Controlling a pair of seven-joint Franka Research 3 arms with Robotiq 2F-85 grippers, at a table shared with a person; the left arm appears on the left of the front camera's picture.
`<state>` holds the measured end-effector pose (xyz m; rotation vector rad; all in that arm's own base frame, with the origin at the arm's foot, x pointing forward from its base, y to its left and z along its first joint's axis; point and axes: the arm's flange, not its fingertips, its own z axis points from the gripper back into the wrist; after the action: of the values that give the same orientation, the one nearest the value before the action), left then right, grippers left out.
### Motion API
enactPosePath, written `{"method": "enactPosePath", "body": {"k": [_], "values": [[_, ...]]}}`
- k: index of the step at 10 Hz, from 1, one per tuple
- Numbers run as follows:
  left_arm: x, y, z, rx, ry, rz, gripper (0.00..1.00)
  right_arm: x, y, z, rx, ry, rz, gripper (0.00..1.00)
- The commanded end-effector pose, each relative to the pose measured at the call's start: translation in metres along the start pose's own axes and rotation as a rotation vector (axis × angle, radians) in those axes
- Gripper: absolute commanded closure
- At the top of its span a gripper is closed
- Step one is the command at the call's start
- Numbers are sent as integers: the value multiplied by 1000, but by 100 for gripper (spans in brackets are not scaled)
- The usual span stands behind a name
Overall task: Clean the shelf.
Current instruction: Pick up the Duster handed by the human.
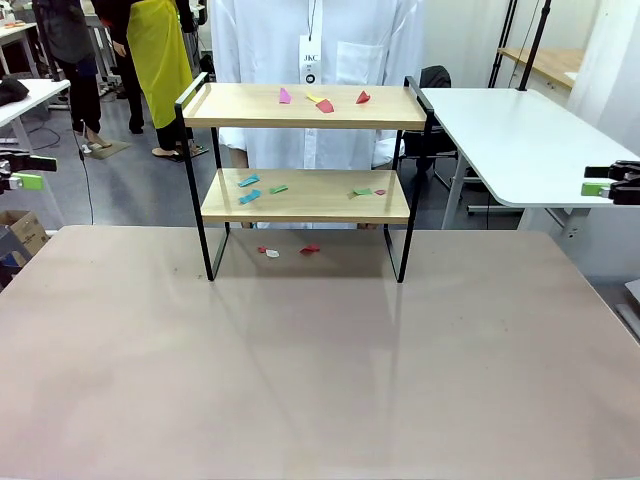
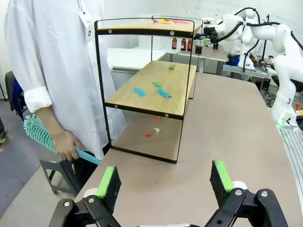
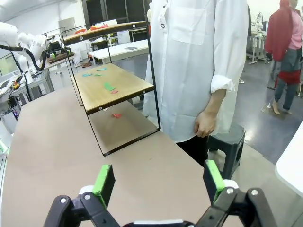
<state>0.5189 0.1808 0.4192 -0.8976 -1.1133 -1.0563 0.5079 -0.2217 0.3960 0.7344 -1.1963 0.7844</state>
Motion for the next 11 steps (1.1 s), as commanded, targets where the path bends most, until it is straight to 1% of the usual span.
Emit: {"method": "enactPosePath", "body": {"k": [1, 3, 4, 5, 11], "values": [[2, -6, -2, 3, -54, -35, 0, 7, -2, -3, 1, -4, -6, 0], [2, -8, -3, -6, -70, -36, 0, 8, -1, -4, -1, -8, -16, 0], [2, -8, -5, -13, -60, -25, 0, 0, 0, 0, 2, -7, 0, 0], [2, -2, -1, -12, -25, -9, 0, 0, 0, 0, 2, -7, 0, 0], [2, -2, -1, -12, -25, -9, 0, 0, 0, 0, 2, -7, 0, 0]]}}
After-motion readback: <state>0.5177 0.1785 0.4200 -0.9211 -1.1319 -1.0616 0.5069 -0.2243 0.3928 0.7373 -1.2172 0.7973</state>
